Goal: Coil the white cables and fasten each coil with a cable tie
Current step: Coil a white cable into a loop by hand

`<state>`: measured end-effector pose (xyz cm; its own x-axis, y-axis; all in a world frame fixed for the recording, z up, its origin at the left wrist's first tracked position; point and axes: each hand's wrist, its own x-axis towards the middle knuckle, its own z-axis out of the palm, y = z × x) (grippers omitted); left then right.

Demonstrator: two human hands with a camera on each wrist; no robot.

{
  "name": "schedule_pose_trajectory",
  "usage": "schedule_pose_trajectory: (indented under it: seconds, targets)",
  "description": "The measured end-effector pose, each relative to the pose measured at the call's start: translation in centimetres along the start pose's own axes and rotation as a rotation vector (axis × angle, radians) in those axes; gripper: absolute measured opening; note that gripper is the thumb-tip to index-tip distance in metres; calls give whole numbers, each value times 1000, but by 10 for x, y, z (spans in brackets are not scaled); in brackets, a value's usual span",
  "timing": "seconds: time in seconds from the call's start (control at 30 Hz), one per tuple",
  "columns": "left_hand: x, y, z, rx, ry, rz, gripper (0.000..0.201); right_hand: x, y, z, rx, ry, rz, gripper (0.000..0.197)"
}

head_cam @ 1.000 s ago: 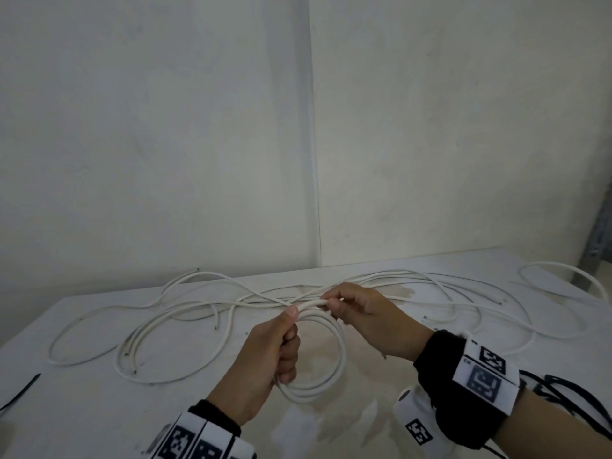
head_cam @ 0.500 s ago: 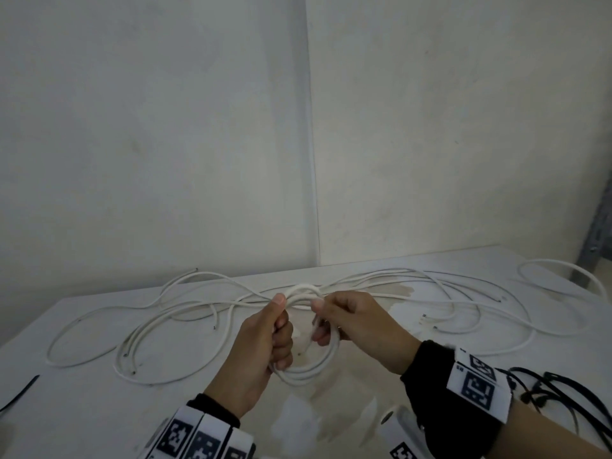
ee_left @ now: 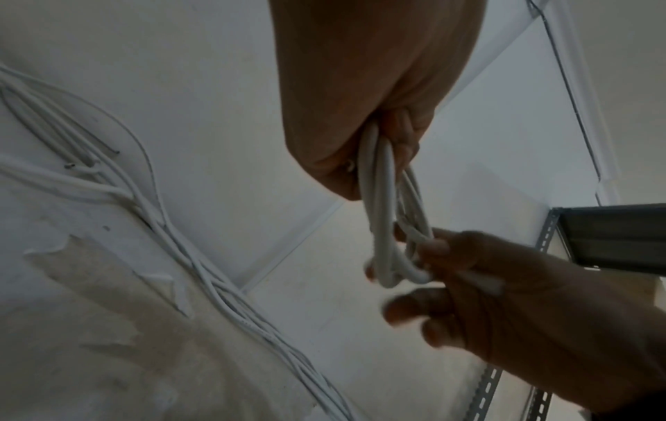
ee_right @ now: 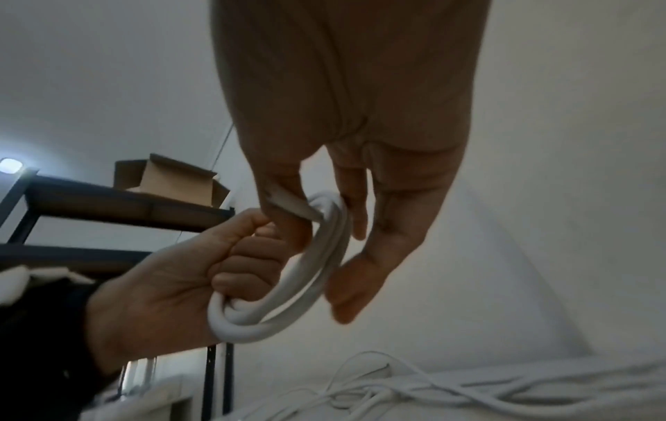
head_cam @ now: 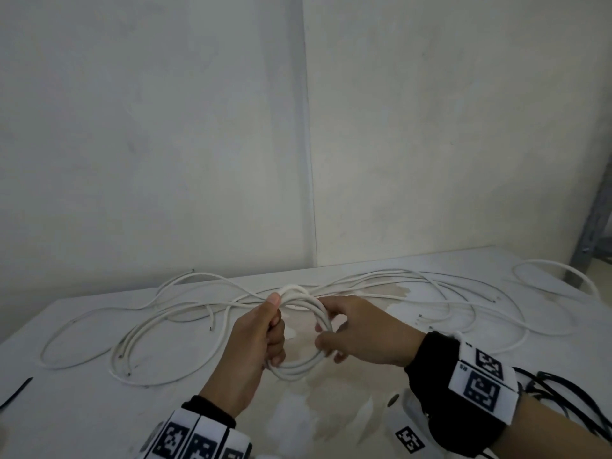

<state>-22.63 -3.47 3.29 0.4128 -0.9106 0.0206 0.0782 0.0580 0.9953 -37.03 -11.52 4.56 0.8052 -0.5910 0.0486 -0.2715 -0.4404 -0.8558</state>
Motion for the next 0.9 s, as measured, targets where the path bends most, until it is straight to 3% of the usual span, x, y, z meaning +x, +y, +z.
schedule_pose_trajectory:
  seconds: [0.23, 0.4, 0.6, 0.7, 0.8, 0.9]
  targets:
    - [0, 1, -4, 18, 46, 20, 41, -5, 4, 2, 2, -49, 69, 62]
    - [3, 4, -8, 6, 43, 43, 37, -10, 7, 3, 37, -76, 70, 41]
    - [1, 3, -2, -210, 17, 37, 40, 3, 12, 9, 49, 109, 12, 19]
    - [-1, 1, -1, -307, -1, 30, 39, 6, 12, 22, 260, 138, -42, 5]
    - [0, -6, -1, -319, -10, 32, 40, 7, 8, 25, 382, 228, -104, 9]
    - [0, -13, -3, -147, -23, 62, 42, 9, 5, 19, 382, 282, -156, 11]
